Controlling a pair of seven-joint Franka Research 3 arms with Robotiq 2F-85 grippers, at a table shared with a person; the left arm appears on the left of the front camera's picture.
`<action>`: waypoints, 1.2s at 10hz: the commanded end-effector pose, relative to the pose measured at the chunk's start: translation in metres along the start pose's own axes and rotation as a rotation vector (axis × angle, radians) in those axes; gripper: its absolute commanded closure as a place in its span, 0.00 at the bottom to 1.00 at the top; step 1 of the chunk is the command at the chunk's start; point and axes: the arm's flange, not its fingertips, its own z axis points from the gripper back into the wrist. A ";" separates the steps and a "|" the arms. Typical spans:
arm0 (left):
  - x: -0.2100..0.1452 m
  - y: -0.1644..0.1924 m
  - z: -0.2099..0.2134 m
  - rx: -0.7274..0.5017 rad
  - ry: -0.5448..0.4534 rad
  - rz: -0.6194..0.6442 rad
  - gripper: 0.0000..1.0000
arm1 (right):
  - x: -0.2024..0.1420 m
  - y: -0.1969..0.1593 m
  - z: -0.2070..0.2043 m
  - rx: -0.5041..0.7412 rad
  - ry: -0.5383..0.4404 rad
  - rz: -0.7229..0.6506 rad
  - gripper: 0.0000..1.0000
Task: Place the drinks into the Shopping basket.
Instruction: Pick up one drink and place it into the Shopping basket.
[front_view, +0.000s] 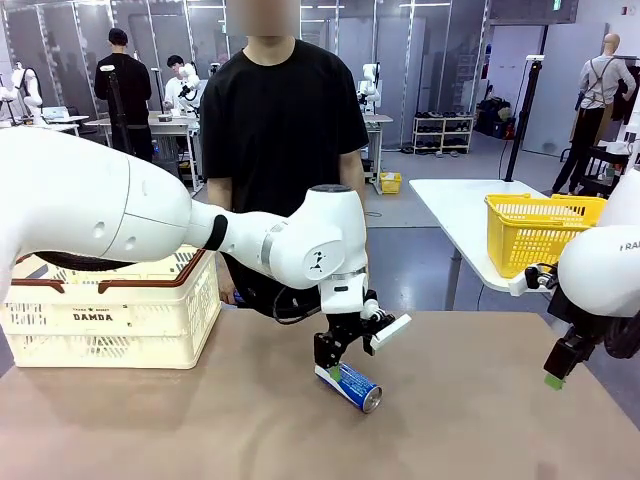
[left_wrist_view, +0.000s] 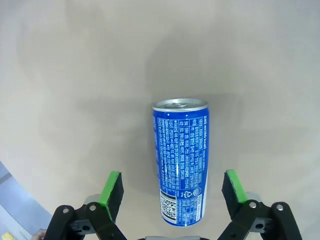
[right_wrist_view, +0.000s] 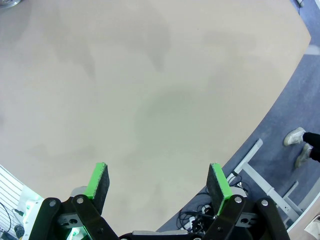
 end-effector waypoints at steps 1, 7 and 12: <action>0.004 0.006 -0.004 -0.042 0.029 0.047 0.00 | 0.000 -0.001 0.000 -0.002 0.001 -0.003 0.02; -0.004 0.003 -0.029 -0.044 -0.001 0.089 0.00 | 0.000 -0.001 0.000 -0.002 0.001 -0.003 0.02; -0.002 0.002 -0.037 -0.055 -0.030 0.090 0.00 | 0.000 -0.001 0.000 -0.002 0.001 -0.003 0.02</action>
